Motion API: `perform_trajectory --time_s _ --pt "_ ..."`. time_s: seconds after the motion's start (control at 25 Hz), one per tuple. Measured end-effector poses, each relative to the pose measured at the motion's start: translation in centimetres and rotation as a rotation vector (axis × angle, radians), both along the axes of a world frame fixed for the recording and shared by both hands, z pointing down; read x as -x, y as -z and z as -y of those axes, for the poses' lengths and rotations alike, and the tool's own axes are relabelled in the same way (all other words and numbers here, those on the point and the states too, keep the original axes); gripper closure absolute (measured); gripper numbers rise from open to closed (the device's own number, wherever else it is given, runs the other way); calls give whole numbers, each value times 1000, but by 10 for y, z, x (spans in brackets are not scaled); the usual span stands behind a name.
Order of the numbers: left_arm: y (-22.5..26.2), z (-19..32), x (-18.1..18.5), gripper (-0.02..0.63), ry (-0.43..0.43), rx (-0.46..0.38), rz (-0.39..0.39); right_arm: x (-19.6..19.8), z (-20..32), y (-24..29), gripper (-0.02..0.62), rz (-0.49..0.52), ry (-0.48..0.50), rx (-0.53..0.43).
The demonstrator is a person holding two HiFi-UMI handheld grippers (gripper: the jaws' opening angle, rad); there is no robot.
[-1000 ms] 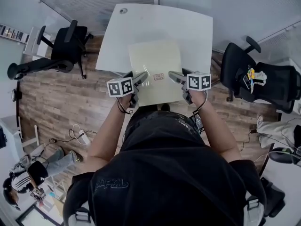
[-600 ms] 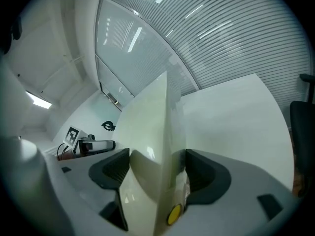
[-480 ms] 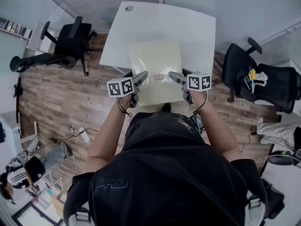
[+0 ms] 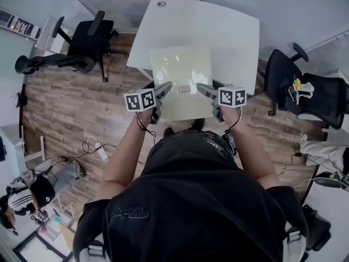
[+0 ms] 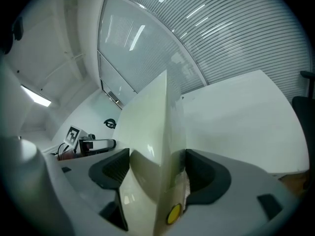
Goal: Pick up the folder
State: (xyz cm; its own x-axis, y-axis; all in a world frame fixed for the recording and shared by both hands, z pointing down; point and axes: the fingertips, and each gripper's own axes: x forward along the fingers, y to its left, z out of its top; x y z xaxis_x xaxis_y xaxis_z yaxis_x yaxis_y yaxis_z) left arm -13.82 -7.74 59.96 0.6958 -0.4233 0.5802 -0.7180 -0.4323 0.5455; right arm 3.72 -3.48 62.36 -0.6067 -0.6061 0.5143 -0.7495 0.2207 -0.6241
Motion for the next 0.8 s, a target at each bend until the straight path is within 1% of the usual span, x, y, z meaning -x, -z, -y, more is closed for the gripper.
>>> perform_trajectory --time_s 0.28,0.4,0.64,0.8 --pt "3 -22 36 242 -33 1 -6 40 -28 10 244 3 -40 -3" --pt "0 -33 48 242 -46 -3 -1 51 -43 13 242 5 -58 -9" --pt "9 -57 83 242 -96 -22 -32 89 -76 16 243 -12 -112 -23" --pt "6 -59 88 242 -119 -12 -28 96 -82 14 242 -5 -140 -17"
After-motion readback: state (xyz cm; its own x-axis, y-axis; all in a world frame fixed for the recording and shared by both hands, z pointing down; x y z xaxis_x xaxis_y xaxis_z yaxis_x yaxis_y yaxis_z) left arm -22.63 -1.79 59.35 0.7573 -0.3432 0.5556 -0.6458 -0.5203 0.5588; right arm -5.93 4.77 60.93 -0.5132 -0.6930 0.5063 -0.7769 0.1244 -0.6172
